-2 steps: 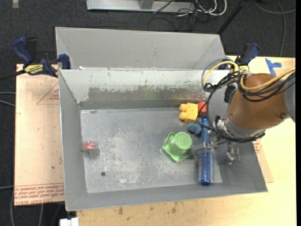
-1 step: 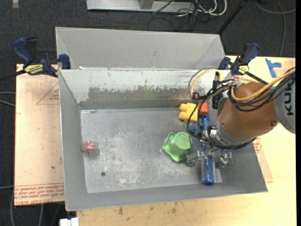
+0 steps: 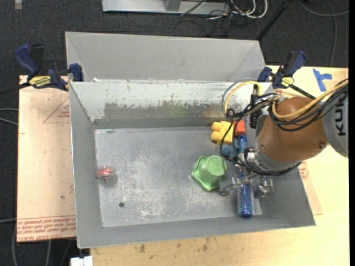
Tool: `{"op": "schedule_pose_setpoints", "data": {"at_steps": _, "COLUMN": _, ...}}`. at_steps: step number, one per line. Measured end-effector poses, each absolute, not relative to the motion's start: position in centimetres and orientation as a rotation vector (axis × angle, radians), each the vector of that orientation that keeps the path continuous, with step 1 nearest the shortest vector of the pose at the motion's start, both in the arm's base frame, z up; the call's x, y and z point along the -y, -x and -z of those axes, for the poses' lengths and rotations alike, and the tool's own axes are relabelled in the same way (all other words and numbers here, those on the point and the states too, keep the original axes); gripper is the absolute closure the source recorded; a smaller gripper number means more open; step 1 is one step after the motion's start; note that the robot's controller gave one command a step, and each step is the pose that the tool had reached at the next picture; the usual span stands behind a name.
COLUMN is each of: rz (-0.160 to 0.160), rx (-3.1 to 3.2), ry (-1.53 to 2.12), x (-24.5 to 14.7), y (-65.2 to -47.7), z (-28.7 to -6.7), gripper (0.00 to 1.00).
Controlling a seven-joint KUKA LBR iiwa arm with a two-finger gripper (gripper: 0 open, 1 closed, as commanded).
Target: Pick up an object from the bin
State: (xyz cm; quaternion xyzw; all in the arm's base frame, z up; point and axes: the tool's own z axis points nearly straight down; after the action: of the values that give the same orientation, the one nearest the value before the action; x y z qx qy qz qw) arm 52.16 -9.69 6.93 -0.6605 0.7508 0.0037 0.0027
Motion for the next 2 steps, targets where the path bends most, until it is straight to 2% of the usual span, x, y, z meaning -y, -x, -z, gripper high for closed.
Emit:
{"op": "schedule_pose_setpoints", "data": {"at_steps": 1, "rz": -0.012, "rx": -2.356, "ry": 2.072, "x": 9.72, "y": -52.12, "z": -6.87, "gripper": 1.00}}
{"op": "schedule_pose_setpoints", "data": {"at_steps": 2, "rz": -0.005, "rx": -2.360, "ry": 2.072, "x": 9.61, "y": -52.10, "z": -7.13, "gripper": 1.00}}
